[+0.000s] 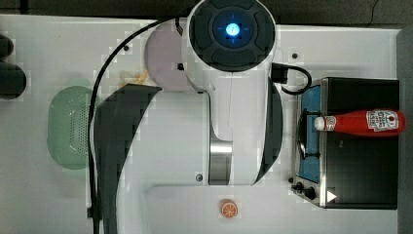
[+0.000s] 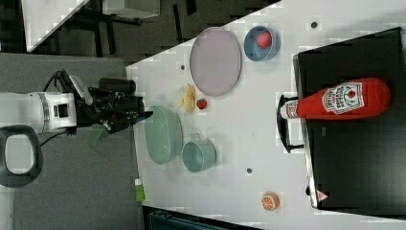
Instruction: Pick Ketchup from oven and place it on table.
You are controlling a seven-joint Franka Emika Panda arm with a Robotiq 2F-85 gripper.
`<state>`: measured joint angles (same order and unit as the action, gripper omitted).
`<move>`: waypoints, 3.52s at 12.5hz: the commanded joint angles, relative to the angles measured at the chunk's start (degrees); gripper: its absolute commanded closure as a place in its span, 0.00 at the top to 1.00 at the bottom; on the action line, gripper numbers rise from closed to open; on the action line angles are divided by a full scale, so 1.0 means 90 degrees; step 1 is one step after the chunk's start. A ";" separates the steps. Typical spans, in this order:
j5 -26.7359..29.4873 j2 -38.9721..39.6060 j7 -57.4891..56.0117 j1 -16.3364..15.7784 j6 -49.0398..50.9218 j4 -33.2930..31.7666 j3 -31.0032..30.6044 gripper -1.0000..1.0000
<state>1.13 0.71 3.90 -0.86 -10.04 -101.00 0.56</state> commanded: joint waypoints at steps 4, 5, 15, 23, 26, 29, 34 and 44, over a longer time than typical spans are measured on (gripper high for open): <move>-0.0165 -0.2557 0.0464 0.0035 0.1285 -0.1171 0.0393 1.00; -0.0184 -0.2528 0.0464 0.0069 0.1187 -0.1169 0.0481 1.00; -0.0185 -0.1113 0.0349 0.0433 -0.0714 -0.1132 0.2783 1.00; -0.0127 0.1125 0.0344 0.0554 -0.2142 -0.0251 0.3874 1.00; 0.0417 0.1824 0.0345 0.0723 -0.2572 -0.0088 0.3892 1.00; 0.0707 0.2264 0.0344 0.0835 -0.2778 -0.0077 0.3892 1.00; 0.0991 0.2600 0.0344 0.0884 -0.3150 -0.0113 0.3880 1.00; 0.1182 0.2181 0.0335 0.0818 -0.2502 0.0325 0.3873 0.64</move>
<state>11.70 23.75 6.93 6.79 -32.73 -101.22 35.05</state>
